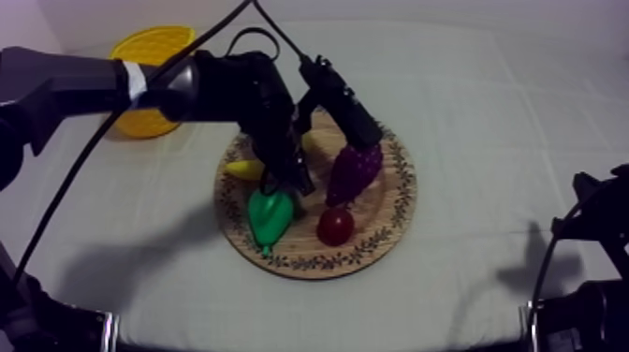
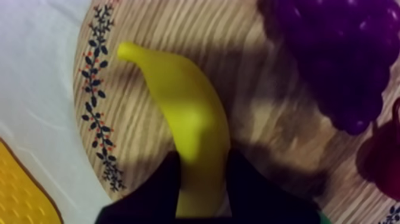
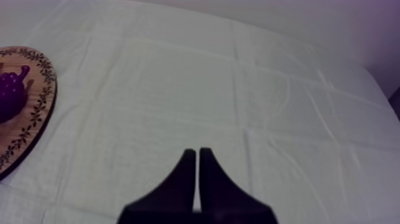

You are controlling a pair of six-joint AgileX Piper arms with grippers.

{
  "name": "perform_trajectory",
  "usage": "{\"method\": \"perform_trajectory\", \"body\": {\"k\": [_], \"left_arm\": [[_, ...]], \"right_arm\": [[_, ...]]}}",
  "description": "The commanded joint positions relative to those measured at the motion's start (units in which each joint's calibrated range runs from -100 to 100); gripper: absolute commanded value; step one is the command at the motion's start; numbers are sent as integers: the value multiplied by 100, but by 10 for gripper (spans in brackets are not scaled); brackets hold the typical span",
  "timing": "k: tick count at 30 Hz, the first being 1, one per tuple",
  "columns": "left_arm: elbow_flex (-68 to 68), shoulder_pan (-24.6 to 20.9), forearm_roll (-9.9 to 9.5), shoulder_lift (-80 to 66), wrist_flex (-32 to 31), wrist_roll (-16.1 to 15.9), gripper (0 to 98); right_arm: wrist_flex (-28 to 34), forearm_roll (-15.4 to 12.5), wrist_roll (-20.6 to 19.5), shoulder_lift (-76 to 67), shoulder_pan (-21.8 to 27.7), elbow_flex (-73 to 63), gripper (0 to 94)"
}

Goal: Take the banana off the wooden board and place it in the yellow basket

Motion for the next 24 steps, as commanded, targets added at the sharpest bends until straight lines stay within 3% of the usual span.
{"method": "perform_trajectory", "body": {"k": [1,11,24], "left_arm": [[21,-24,-17,-7,-6,37,274],[52,-188,-144,-348,132,77,275],[-1050,-780,-476,-1561,1076,-304,275]], "right_arm": [[0,1,0,-2,-1,2,3],[0,1,-1,-2,-1,2,3],[0,1,0,-2,-1,2,3]]}}
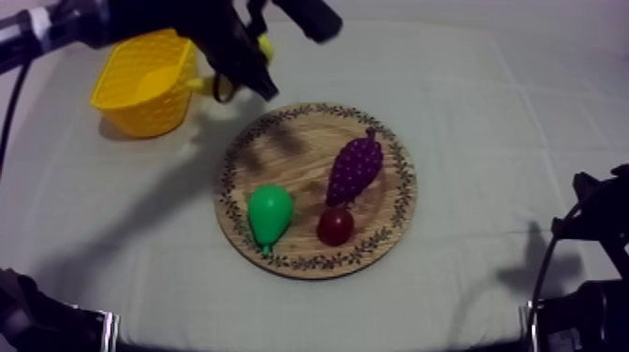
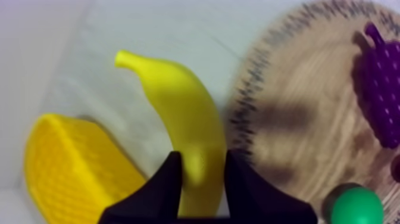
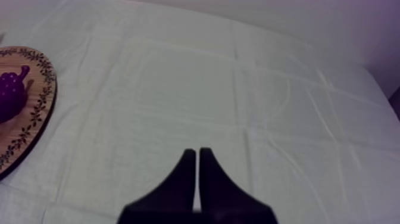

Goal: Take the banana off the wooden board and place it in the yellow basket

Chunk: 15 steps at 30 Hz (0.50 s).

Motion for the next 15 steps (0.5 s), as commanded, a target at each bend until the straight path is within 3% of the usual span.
{"method": "perform_trajectory", "body": {"k": [1,15], "left_arm": [[-146,-170,-21,-223,29,-52,276],[-263,-1282,-64,-577,-38,-209,275]], "right_arm": [[2,1,0,-2,-1,2,3],[2,1,0,-2,-1,2,3]]}}
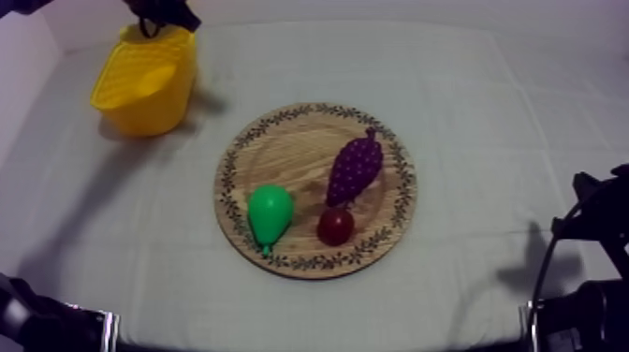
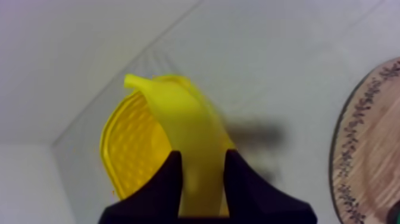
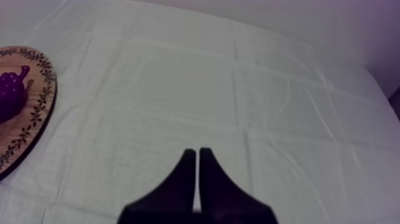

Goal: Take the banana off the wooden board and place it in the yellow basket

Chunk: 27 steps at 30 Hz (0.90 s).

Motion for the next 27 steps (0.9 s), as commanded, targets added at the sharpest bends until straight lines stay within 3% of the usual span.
{"method": "perform_trajectory", "body": {"k": [1,11,27], "left_arm": [[12,-195,4,21,-23,10,275],[423,-637,28,304,-458,201,278],[623,-796,168,1176,-1167,482,284]], "right_arm": [[2,1,0,-2,-1,2,3],[2,1,0,-2,-1,2,3],[2,1,0,-2,-1,2,3]]}}
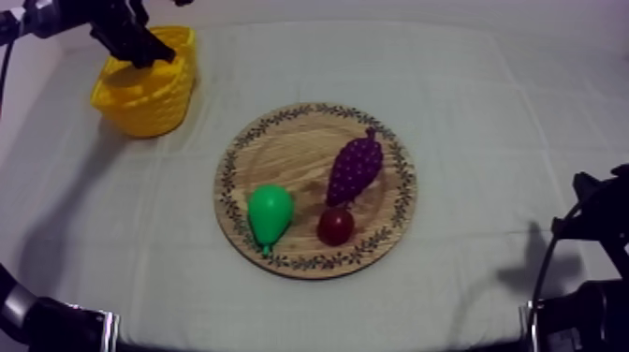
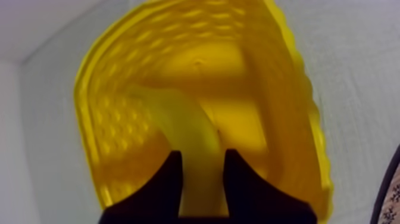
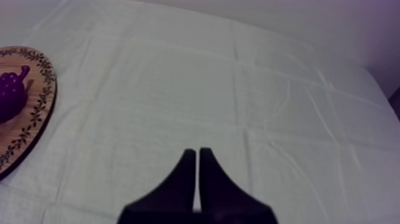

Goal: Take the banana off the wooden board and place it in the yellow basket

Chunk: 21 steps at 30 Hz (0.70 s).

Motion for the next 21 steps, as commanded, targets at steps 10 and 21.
{"method": "perform_trajectory", "body": {"k": [10,21], "left_arm": [[63,-190,179,331,-586,-111,352],[392,-291,392,21,-1116,-390,391]], "right_arm": [[2,1,-1,-2,-1,2,3],[2,1,-2,-2,-1,2,3]]}}
